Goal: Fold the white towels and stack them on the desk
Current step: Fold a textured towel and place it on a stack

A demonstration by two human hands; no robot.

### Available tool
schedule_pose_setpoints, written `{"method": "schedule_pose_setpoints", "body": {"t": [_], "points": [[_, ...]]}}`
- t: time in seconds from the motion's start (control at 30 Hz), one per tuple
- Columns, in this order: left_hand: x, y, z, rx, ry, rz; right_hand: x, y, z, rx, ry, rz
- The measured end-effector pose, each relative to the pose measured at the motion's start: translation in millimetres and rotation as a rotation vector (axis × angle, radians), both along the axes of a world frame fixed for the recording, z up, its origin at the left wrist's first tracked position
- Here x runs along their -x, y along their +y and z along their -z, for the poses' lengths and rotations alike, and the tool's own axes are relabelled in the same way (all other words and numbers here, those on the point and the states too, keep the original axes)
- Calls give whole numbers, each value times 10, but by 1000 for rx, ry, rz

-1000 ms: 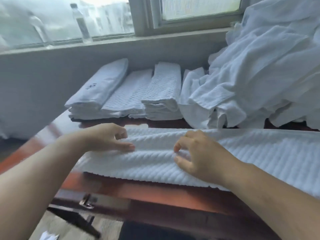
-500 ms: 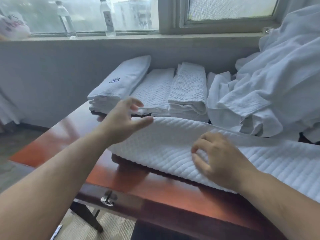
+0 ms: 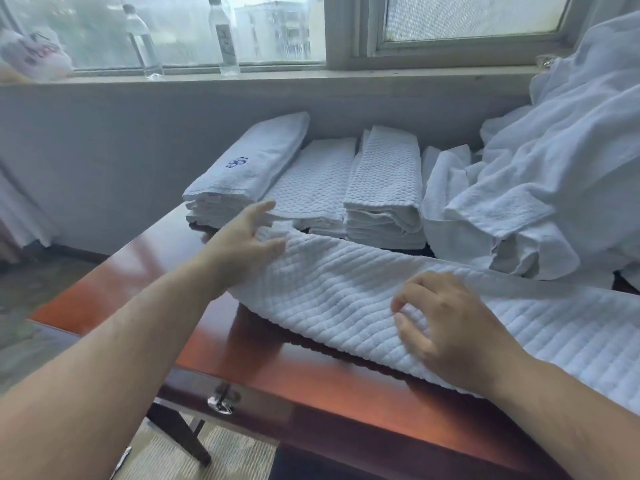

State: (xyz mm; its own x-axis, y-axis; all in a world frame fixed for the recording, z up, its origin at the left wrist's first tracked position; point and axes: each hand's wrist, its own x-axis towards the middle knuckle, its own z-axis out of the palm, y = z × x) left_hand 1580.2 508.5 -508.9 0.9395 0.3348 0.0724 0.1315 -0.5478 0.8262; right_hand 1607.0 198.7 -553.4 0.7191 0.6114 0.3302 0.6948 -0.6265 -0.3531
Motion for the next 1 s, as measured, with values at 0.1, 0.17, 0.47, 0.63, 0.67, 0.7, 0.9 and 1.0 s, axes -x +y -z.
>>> {"method": "schedule_pose_setpoints", "body": {"t": [0.1,0.17,0.47,0.63,0.67,0.7,0.9,1.0], "points": [[30,41,69,200,-199,130,2,-5,-9,6,7,-1],[10,86,128,182,-201,111,-3,-4,-17,7,10,-4],[-46,68,337,-466,211,-199,-11,-13,-57,45,69,9],[12,-153,300,-809,106,-201,-60,25,-111,57,53,101],[6,-217,293,-841,6,-128,-81,41,-121,78,37,155],[-4,-280,293,-841,-56,-16,-97,56,-128,118,48,210],[30,-396,497,-793,274,255,-117,59,15,366,236,154],[29,-398,490,-690,277,192,-130,34,28,410,215,127]]}}
